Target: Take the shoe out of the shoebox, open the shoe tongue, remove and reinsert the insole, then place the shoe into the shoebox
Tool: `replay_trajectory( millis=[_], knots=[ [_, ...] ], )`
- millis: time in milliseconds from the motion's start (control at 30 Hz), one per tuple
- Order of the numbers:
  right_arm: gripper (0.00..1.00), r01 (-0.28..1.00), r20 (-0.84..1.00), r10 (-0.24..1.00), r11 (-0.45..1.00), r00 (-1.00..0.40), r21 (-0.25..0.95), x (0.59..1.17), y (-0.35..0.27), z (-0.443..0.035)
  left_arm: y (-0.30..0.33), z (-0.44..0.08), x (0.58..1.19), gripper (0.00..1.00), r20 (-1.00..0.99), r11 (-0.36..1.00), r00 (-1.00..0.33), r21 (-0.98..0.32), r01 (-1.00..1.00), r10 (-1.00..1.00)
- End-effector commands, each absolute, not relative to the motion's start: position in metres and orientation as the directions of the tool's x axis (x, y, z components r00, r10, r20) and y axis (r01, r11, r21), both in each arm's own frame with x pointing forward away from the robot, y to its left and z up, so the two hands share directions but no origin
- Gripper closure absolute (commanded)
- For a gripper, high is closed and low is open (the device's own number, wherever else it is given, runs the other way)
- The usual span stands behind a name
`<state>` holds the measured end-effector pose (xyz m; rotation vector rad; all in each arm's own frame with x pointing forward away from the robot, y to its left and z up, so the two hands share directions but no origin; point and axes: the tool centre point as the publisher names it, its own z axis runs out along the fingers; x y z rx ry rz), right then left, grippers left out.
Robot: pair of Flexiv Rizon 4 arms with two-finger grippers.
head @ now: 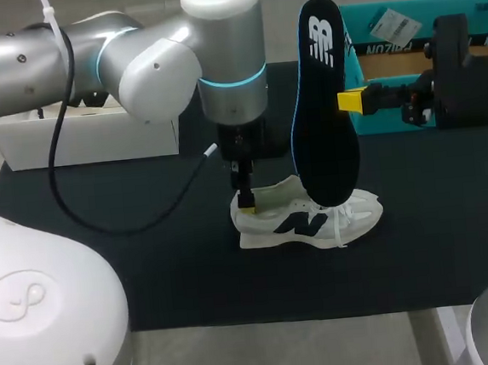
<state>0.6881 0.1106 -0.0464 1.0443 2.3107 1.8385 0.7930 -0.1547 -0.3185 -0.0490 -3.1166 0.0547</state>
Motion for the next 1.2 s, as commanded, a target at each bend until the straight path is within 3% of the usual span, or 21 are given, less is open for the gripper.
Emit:
replay_trajectory(
  millis=[33,567,1200],
  knots=[
    [1.0,0.486,0.384,0.501,0.087,-0.776,0.87,0.688,0.113,-0.048,-0.157,-0.319,0.794,0.0,0.025,0.999,-0.999,-0.03,0.031,0.032],
    [1.0,0.486,0.384,0.501,0.087,-0.776,0.87,0.688,0.113,-0.048,-0.161,-0.328,0.804,0.0,0.013,0.999,-1.0,-0.038,-0.008,-0.008],
    [1.0,0.486,0.384,0.501,0.087,-0.776,0.87,0.688,0.113,-0.048,-0.208,-0.355,0.838,0.0,0.013,0.993,-1.0,-0.119,0.01,0.012]
  ],
)
